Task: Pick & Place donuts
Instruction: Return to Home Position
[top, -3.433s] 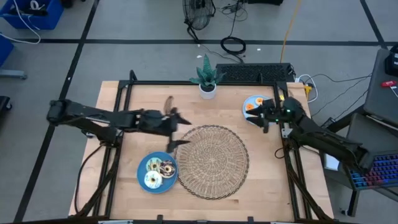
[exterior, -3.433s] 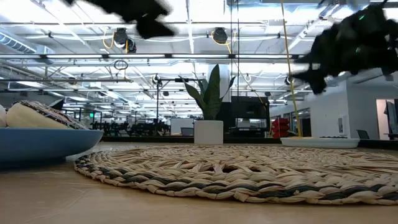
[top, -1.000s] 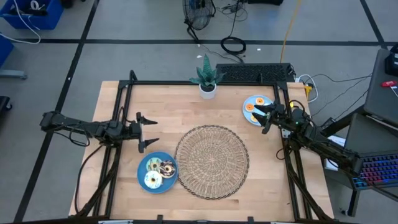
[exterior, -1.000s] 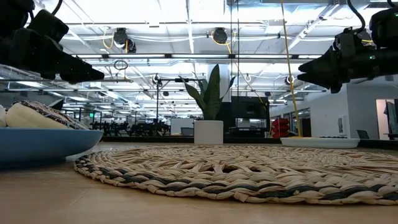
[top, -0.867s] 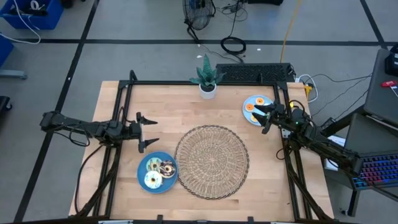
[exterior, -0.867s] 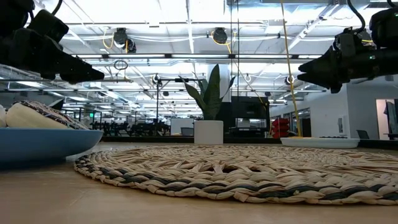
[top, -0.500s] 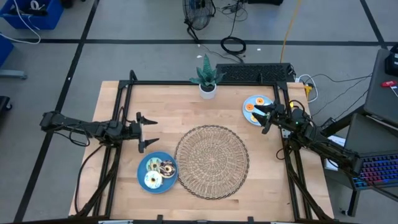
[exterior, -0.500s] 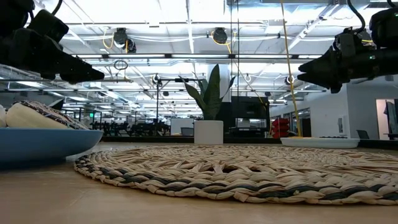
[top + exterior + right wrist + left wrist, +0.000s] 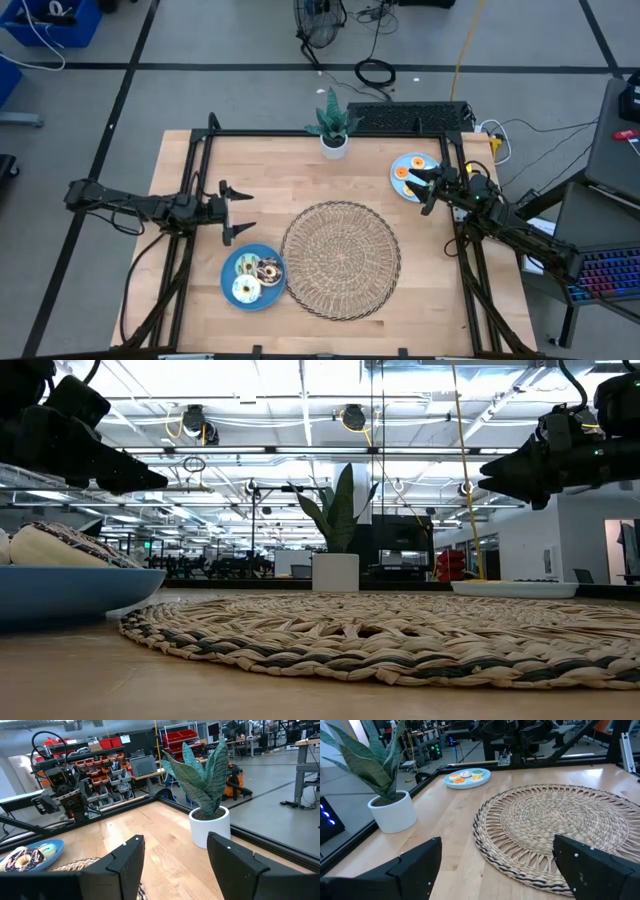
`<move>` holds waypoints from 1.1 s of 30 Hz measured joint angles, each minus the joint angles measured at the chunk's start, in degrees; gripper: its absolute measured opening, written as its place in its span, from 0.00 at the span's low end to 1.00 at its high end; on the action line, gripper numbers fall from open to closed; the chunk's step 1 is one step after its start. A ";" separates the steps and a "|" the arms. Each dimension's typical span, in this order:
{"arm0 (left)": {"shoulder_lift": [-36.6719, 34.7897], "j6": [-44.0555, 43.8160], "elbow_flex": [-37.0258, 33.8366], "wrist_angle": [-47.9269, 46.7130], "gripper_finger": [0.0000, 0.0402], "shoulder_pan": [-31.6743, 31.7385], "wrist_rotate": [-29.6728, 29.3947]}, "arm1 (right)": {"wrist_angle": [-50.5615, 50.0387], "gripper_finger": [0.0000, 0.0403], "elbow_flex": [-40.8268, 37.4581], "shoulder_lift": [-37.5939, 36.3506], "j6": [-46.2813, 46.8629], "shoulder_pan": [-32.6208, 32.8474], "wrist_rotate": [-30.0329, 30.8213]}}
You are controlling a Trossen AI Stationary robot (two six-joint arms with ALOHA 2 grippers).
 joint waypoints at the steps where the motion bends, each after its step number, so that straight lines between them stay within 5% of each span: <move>1: 0.00 0.00 0.00 0.00 0.93 0.00 0.01 | 0.00 0.50 0.00 0.00 0.02 0.00 -0.01; 33: 0.00 0.02 0.00 0.00 0.93 -0.02 0.02 | -0.01 0.51 0.00 0.00 0.01 0.00 -0.02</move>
